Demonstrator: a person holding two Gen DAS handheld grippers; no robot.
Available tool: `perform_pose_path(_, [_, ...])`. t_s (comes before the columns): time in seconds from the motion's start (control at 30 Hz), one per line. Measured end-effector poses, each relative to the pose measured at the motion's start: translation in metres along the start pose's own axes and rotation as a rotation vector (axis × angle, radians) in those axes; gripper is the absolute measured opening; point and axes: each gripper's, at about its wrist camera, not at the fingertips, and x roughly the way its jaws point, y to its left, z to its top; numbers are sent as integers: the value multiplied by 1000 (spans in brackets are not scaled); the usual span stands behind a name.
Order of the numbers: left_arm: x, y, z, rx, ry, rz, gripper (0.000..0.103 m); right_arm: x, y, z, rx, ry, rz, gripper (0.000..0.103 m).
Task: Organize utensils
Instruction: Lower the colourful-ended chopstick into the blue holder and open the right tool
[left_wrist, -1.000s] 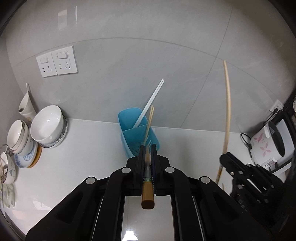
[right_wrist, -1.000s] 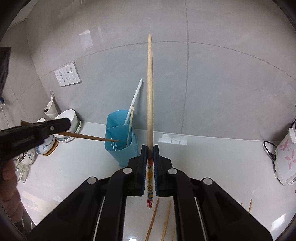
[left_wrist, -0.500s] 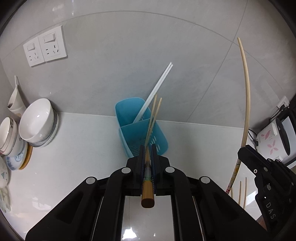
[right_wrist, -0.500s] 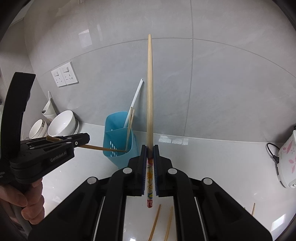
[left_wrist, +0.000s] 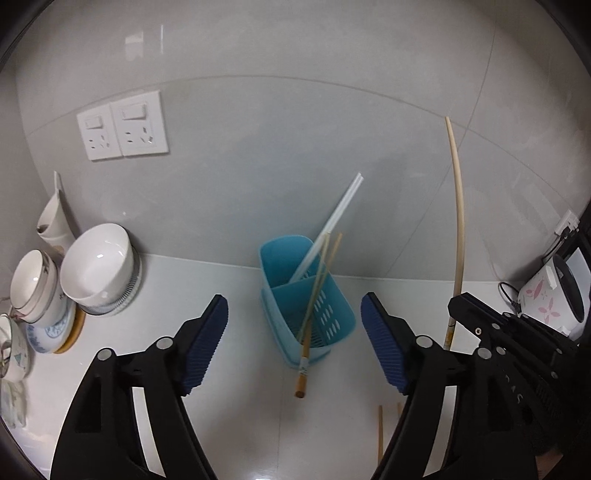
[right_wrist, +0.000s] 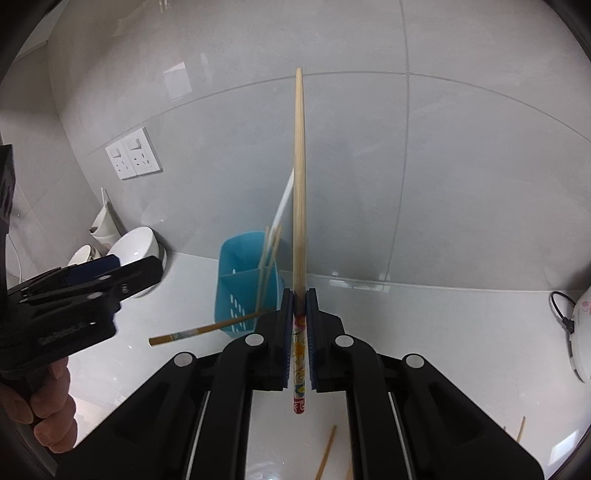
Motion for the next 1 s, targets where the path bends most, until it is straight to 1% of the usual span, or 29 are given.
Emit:
perform_pose_path(0.03, [-4,3,0,-6,-8,1,86,1,1,1,-2,-9,13,6])
perform_pose_path(0.13, [-10,15,1,-25,-32,16,94,6,5,3,-4,-35,47,7])
perform_pose_path(0.2, [-11,23,1,-29,-41,36,97,11,8,5,0,-50,70,7])
perform_pose_path(0.4, [-4,46,-1,-44,-41,69,97,30,17,8,6,-82,107,6])
perform_pose_path(0.6, [7,66,-9,-85,-33,65,97,55,27,8,-5,-112,116,6])
perform_pose_path(0.73, [18,79,-11,-128,-13,29,97,74,30,8,-3,-112,112,6])
perform_pose_path(1.0, [39,89,-12,-118,2,45,97,107,28,6,-5,-91,105,6])
